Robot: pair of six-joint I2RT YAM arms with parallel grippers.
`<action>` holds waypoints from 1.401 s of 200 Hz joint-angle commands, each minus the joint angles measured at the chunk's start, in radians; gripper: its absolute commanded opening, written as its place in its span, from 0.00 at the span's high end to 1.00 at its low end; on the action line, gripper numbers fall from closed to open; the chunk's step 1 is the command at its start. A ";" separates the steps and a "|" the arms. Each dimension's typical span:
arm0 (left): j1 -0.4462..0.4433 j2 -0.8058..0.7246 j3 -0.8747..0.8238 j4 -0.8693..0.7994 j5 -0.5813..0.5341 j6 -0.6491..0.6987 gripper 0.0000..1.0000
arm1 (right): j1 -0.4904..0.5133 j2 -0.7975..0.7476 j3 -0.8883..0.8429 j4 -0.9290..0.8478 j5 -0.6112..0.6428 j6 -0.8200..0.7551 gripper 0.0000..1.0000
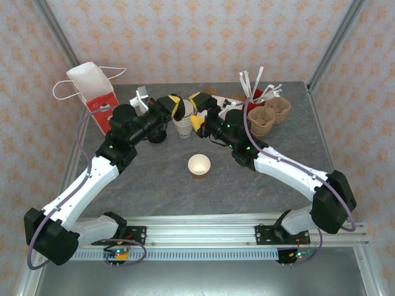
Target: Pack the takeout coffee
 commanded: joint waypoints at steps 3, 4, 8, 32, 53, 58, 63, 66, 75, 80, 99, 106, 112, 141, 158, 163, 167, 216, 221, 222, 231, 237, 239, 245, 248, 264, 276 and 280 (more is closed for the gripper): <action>-0.014 -0.011 -0.014 0.062 -0.029 -0.022 0.92 | 0.015 0.019 0.040 0.082 -0.020 0.055 0.04; -0.014 -0.011 -0.014 0.062 -0.029 -0.023 0.92 | 0.015 0.021 0.040 0.083 -0.020 0.056 0.04; -0.015 -0.012 -0.016 0.064 -0.029 -0.023 0.92 | 0.016 0.024 0.041 0.084 -0.022 0.059 0.04; -0.016 -0.011 -0.016 0.065 -0.027 -0.023 0.91 | 0.021 0.054 0.056 0.107 -0.051 0.083 0.05; -0.016 -0.018 -0.017 0.062 -0.026 -0.019 0.92 | 0.030 0.075 0.068 0.125 -0.069 0.094 0.05; -0.016 -0.019 -0.017 0.059 -0.026 -0.018 0.92 | 0.032 0.078 0.071 0.130 -0.073 0.092 0.05; -0.016 -0.020 -0.017 0.056 -0.027 -0.017 0.92 | 0.033 0.082 0.075 0.131 -0.076 0.091 0.05; -0.016 -0.022 -0.018 0.054 -0.027 -0.017 0.92 | 0.034 0.082 0.077 0.131 -0.076 0.090 0.05; -0.016 -0.022 -0.020 0.055 -0.028 -0.016 0.92 | 0.036 0.086 0.084 0.131 -0.084 0.089 0.05; -0.016 -0.023 -0.020 0.056 -0.027 -0.015 0.92 | 0.038 0.089 0.086 0.131 -0.088 0.087 0.05; -0.016 -0.025 -0.021 0.054 -0.028 -0.013 0.92 | 0.039 0.093 0.088 0.132 -0.095 0.090 0.07; -0.017 -0.025 -0.023 0.056 -0.028 -0.013 0.91 | 0.039 0.093 0.087 0.133 -0.095 0.092 0.08; -0.017 -0.025 -0.024 0.057 -0.029 -0.013 0.91 | 0.041 0.093 0.085 0.136 -0.094 0.093 0.09; -0.017 -0.025 -0.033 0.065 -0.031 -0.016 0.92 | 0.042 0.092 0.083 0.154 -0.091 0.104 0.16; -0.018 -0.026 -0.040 0.072 -0.034 -0.018 0.92 | 0.042 0.094 0.079 0.173 -0.086 0.114 0.19; -0.018 -0.026 -0.043 0.073 -0.037 -0.018 0.92 | 0.042 0.093 0.079 0.177 -0.084 0.116 0.20; -0.018 -0.028 -0.044 0.075 -0.039 -0.018 0.92 | 0.042 0.093 0.077 0.180 -0.084 0.118 0.22; -0.018 -0.043 -0.081 0.084 -0.065 -0.020 0.92 | 0.042 0.091 0.051 0.215 -0.049 0.144 0.35; -0.018 -0.042 -0.083 0.084 -0.065 -0.020 0.91 | 0.042 0.090 0.051 0.215 -0.048 0.143 0.36; -0.018 -0.042 -0.083 0.083 -0.065 -0.019 0.91 | 0.042 0.091 0.051 0.215 -0.048 0.143 0.36; -0.017 -0.042 -0.088 0.080 -0.064 -0.017 0.91 | 0.042 0.094 0.051 0.214 -0.049 0.141 0.37; -0.017 -0.042 -0.090 0.078 -0.066 -0.017 0.91 | 0.042 0.094 0.050 0.215 -0.049 0.140 0.38; -0.018 -0.042 -0.091 0.078 -0.066 -0.015 0.91 | 0.042 0.095 0.049 0.214 -0.049 0.140 0.38; -0.018 -0.042 -0.092 0.073 -0.068 -0.011 0.90 | 0.042 0.096 0.048 0.214 -0.046 0.137 0.38; -0.018 -0.042 -0.092 0.070 -0.069 -0.010 0.90 | 0.042 0.096 0.046 0.213 -0.045 0.136 0.39; -0.018 -0.043 -0.092 0.049 -0.074 0.006 0.82 | 0.043 0.092 0.031 0.202 -0.028 0.123 0.40; -0.018 -0.051 -0.086 0.014 -0.083 0.030 0.71 | 0.039 0.081 0.018 0.172 -0.013 0.096 0.40; -0.017 -0.054 -0.086 -0.001 -0.087 0.041 0.67 | 0.038 0.075 0.014 0.155 -0.008 0.082 0.40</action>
